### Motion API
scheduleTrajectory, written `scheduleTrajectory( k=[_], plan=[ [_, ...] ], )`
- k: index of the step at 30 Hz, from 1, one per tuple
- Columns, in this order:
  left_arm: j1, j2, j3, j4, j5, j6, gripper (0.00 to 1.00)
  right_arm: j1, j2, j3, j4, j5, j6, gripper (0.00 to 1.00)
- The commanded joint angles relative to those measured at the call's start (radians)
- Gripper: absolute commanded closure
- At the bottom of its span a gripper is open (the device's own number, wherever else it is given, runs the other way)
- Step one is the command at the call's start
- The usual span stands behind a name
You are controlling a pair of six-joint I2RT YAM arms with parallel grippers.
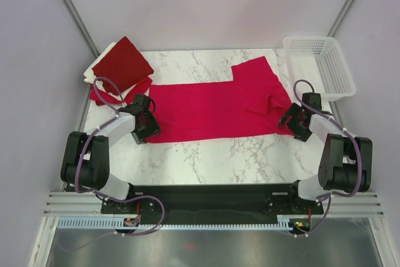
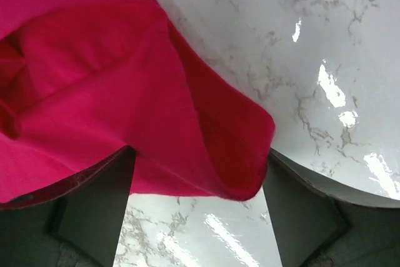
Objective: Fold and stack the t-shirts
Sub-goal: Fold the tshirt
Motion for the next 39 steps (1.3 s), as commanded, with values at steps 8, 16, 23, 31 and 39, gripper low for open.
scheduleTrajectory(
  k=[8,16,23,31,39],
  plan=[
    [0.003,0.063,-0.012,0.103,-0.104,-0.061,0.88,-0.02,0.049,-0.034,0.128,0.105,0.044,0.27],
    [0.016,0.017,-0.027,0.103,-0.111,-0.063,0.98,-0.02,-0.04,-0.043,0.085,0.238,0.064,0.81],
    [0.017,-0.055,-0.062,0.076,-0.089,-0.06,0.98,-0.019,-0.094,-0.08,0.047,0.234,0.069,1.0],
    [0.056,-0.207,-0.137,-0.001,-0.046,-0.061,0.98,-0.069,-0.258,-0.103,-0.085,0.323,0.089,1.0],
    [0.059,-0.319,-0.229,-0.03,0.031,-0.064,0.8,-0.072,-0.372,-0.138,-0.16,0.192,0.138,0.33]
  ],
)
